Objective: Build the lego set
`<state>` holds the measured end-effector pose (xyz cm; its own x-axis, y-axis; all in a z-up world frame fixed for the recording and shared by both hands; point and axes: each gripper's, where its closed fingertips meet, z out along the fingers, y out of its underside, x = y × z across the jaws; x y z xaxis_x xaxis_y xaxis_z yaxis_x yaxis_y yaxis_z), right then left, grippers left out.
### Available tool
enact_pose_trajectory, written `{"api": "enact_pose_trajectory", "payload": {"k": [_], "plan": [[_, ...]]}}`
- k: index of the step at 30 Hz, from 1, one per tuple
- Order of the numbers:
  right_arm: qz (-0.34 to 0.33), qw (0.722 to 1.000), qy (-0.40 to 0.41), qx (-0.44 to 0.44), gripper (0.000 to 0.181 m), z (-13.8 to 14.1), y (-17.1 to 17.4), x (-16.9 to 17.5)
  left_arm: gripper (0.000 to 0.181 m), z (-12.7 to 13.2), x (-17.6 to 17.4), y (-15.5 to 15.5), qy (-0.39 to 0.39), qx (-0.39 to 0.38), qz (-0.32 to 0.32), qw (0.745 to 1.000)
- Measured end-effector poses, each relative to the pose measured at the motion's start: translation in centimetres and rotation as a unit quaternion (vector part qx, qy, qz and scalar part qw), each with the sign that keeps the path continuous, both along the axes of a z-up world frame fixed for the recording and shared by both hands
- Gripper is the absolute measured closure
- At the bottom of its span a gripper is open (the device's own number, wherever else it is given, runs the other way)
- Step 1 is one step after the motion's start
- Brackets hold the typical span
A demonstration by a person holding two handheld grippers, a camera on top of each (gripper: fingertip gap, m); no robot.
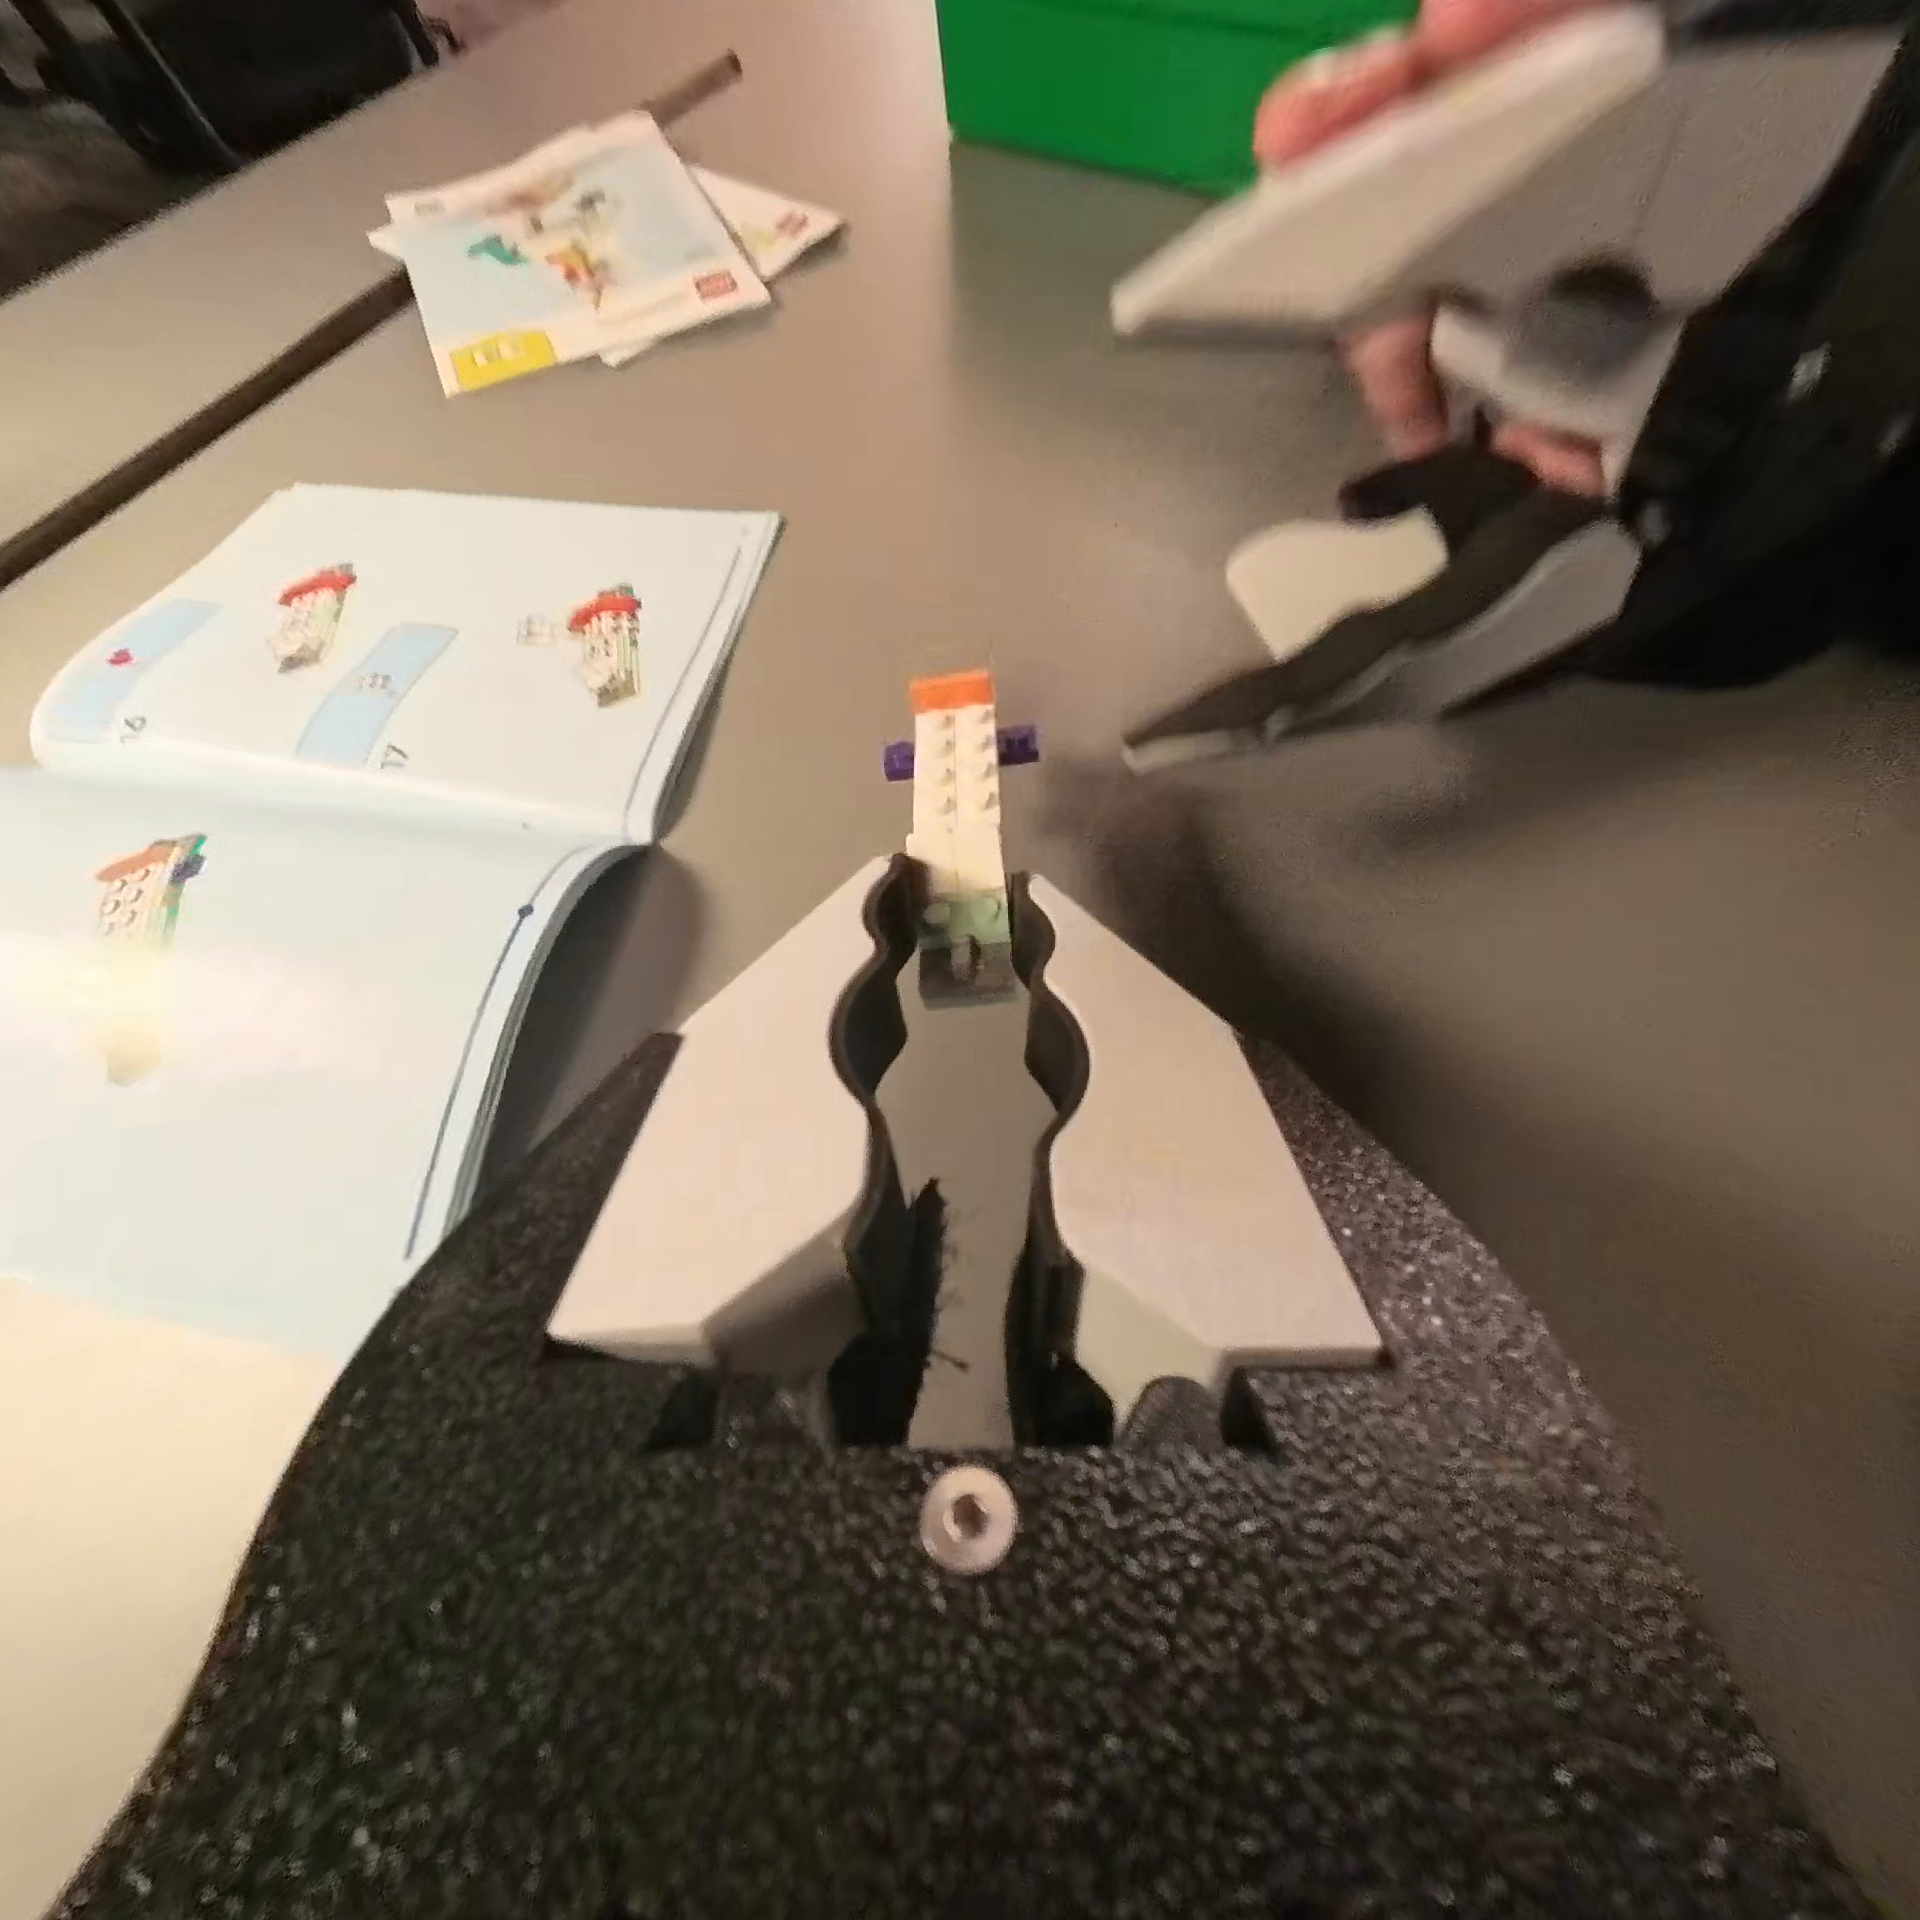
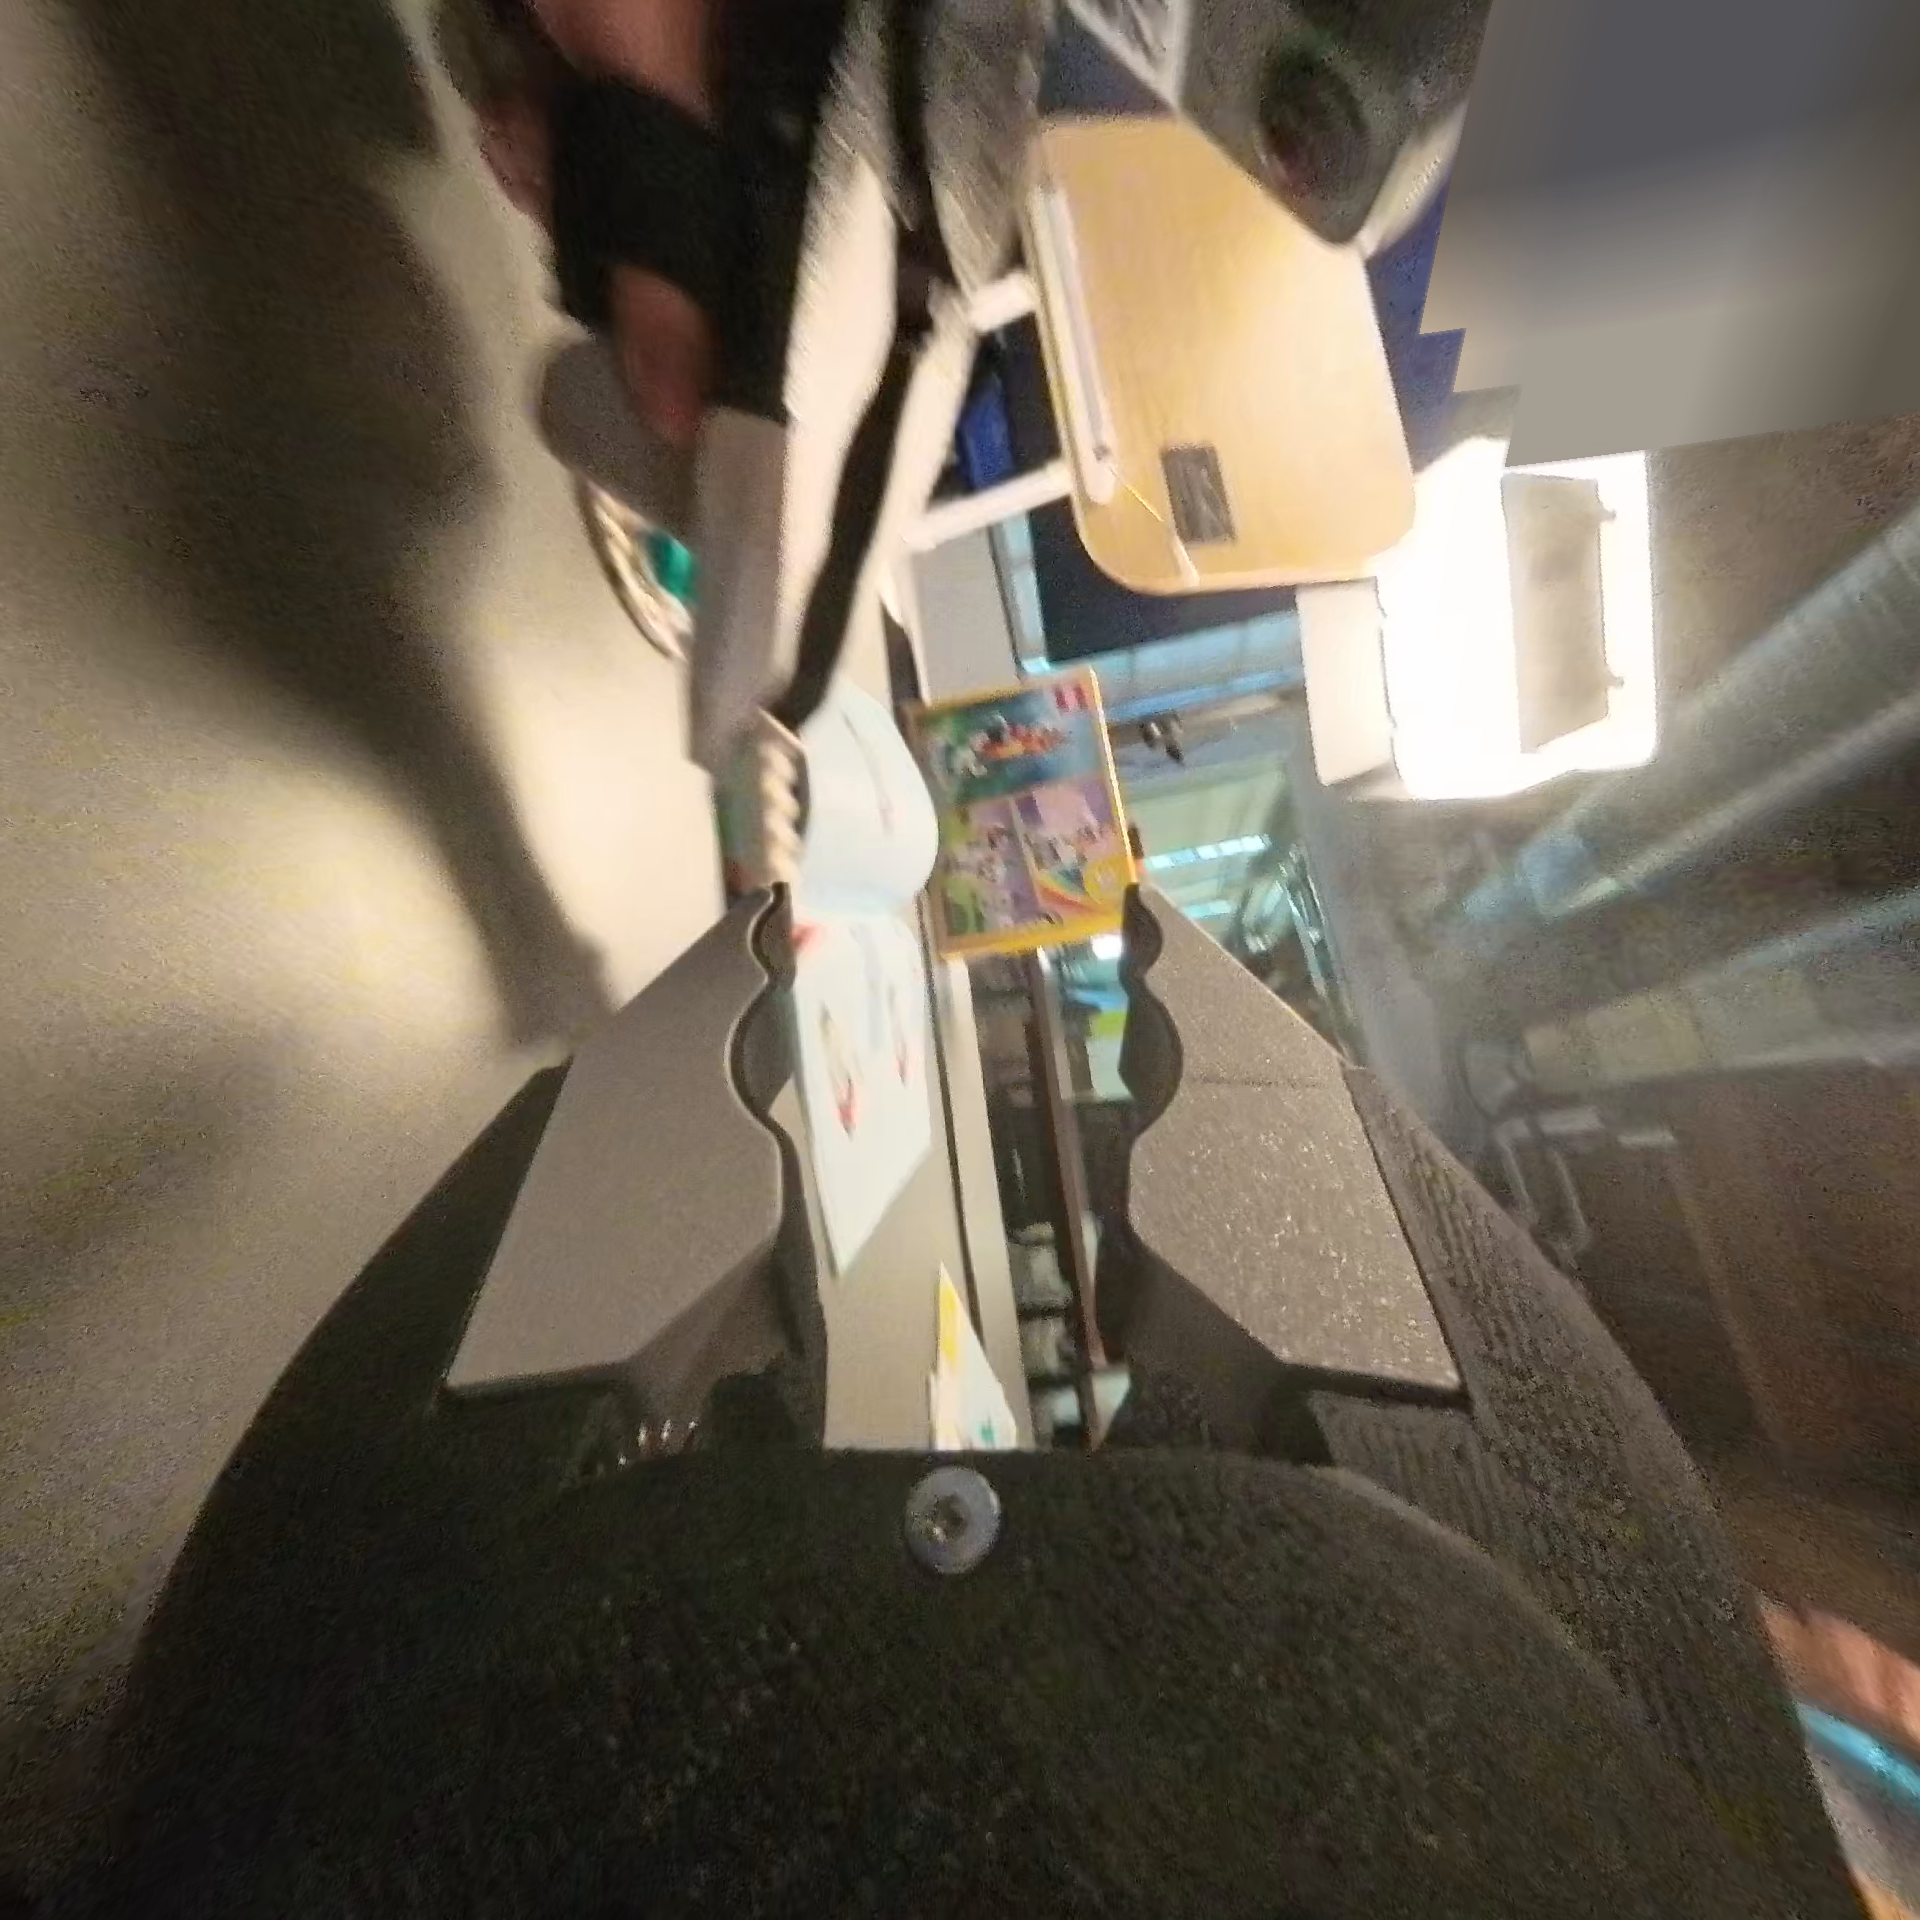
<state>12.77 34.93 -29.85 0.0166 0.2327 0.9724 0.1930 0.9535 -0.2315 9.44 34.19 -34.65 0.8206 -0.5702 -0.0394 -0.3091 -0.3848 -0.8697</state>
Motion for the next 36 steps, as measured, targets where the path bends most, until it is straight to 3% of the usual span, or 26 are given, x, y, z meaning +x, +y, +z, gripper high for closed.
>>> {"api": "enact_pose_trajectory", "payload": {"k": [3,12,14,18,22,26,29,33,36], "plan": [[-0.062,0.998,0.019,-0.010,0.120,0.3,3.0,0.8,0.166,-1.2,0.3,-0.2,0.029,-0.024,-0.009,0.999],[-0.145,0.982,0.077,-0.089,0.130,0.9,7.7,2.2,0.166,-2.7,0.4,-0.5,0.069,-0.050,-0.019,0.996],[-0.168,0.977,0.080,-0.104,0.131,0.6,8.9,2.8,0.152,-2.5,0.4,-0.6,0.061,-0.051,-0.016,0.997],[-0.209,0.964,0.083,-0.145,0.132,0.0,11.0,3.7,0.131,0.4,0.2,-1.2,0.025,-0.021,-0.002,0.999],[-0.229,0.961,0.065,-0.139,0.134,-0.8,11.7,3.7,0.124,4.9,-1.7,-4.1,-0.024,0.041,0.013,0.999],[-0.257,0.958,0.057,-0.117,0.140,-1.1,12.3,3.8,0.129,9.2,-5.7,-9.5,-0.052,0.061,0.044,0.996],[-0.291,0.950,0.057,-0.100,0.140,-1.1,13.2,4.4,0.129,12.3,-10.7,-13.5,-0.045,0.087,0.110,0.989],[-0.338,0.933,0.068,-0.106,0.140,-1.0,14.8,5.6,0.131,14.2,-20.4,-18.5,-0.009,0.104,0.249,0.963],[-0.382,0.914,0.083,-0.106,0.139,-0.6,16.3,7.0,0.134,13.7,-29.5,-22.8,0.049,0.084,0.385,0.918]]}}
